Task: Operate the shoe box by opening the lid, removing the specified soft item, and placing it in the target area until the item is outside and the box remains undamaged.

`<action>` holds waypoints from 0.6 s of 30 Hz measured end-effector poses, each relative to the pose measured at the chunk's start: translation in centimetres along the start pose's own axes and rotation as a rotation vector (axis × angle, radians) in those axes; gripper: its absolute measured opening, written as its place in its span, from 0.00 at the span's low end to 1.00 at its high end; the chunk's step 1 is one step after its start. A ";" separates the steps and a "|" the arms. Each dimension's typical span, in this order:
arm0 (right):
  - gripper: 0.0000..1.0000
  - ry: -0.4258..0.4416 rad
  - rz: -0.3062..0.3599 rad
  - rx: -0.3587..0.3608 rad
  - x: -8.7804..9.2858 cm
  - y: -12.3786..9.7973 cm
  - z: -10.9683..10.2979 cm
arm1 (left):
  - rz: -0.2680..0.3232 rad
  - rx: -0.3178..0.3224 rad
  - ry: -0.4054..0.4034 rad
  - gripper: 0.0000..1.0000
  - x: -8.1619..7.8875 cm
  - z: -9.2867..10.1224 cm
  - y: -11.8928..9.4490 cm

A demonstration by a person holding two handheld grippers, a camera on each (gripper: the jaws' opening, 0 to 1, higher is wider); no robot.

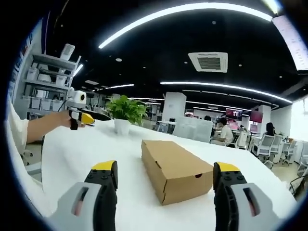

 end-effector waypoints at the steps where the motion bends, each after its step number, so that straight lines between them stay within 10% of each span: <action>1: 0.84 0.000 -0.004 -0.012 -0.1 0.0 -0.1 | -0.003 0.001 0.004 0.76 0.1 0.0 0.1; 18: 0.81 0.004 -0.016 -0.061 -1.5 1.1 -0.4 | 0.021 0.094 -0.074 0.78 -0.7 -1.9 1.0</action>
Point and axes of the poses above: the point that each gripper's makers call its tool centre point, and the gripper's own axes: y roughly forward along the fingers, z roughly to its right, x roughly out of its underside, the point moved 6 cm from there along -y, roughly backward along the fingers, and after that the axes turned 7 degrees about z, right-handed, at the moved point
